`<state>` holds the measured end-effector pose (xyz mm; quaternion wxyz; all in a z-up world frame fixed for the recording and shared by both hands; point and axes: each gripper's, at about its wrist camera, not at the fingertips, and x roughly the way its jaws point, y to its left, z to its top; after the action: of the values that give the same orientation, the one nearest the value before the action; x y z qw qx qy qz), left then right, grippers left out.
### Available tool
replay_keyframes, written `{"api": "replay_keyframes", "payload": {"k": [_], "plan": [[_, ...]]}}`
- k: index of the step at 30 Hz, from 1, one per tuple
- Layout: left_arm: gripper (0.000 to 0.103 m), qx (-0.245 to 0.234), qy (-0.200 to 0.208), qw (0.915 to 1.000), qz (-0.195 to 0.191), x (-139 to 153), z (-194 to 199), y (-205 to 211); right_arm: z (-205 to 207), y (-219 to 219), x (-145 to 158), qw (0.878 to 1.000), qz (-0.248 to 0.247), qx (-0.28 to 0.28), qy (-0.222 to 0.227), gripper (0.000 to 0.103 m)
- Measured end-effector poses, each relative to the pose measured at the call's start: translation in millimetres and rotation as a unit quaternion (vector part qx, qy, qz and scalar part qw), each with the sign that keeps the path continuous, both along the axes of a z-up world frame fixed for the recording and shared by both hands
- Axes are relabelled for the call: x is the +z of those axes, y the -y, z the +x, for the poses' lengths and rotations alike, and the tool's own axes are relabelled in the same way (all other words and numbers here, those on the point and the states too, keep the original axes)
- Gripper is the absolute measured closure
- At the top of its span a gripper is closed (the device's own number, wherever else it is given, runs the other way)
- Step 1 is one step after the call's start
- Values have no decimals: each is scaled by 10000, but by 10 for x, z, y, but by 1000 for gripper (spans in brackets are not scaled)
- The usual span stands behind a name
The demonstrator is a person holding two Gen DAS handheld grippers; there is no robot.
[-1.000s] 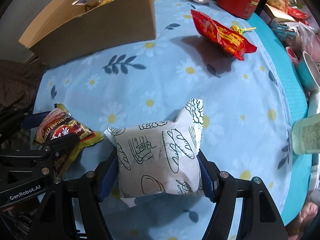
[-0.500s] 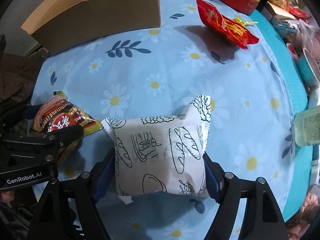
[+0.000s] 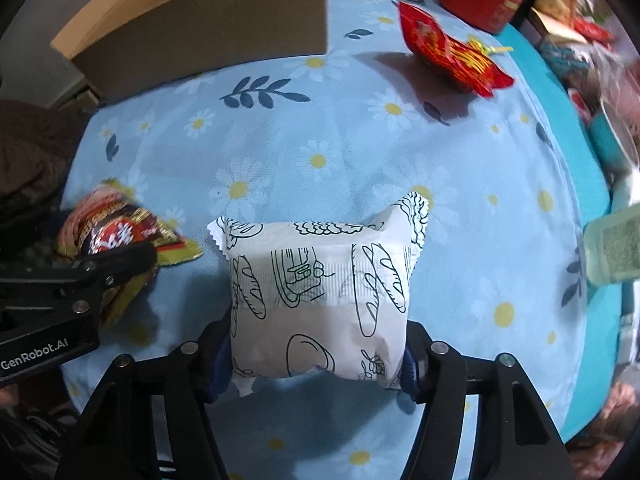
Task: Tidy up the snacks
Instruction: 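Lift the bread bag and peanut bag and carry them over the cardboard box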
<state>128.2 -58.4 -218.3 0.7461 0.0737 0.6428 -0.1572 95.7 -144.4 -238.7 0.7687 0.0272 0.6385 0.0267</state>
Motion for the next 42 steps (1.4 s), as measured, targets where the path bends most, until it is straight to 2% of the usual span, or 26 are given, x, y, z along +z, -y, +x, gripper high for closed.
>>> {"api": "replay_keyframes", "payload": {"k": [8,13,18,25,27,32,42], "plan": [[48,333,-18,9992,-218,88,-178,-230,-27,131,44,9994,331,18,-77,40],[49,378,83,9982,-455,189,-313,-358,-31,-130,88,9993,302,224,-9,40],[49,418,223,9964,-706,305,-420,-487,-18,-215,158,9989,282,361,83,40],[49,362,514,9949,-784,511,-435,-617,-230,-289,440,9986,386,153,313,40],[49,363,573,9944,-808,559,-421,-616,-311,-150,567,9984,403,103,392,40],[49,386,873,9913,-906,819,-389,-640,-340,-179,798,9972,441,42,609,40],[49,744,1512,9803,-1033,1411,-186,-657,-28,-102,1378,9924,576,287,1051,40]]}}
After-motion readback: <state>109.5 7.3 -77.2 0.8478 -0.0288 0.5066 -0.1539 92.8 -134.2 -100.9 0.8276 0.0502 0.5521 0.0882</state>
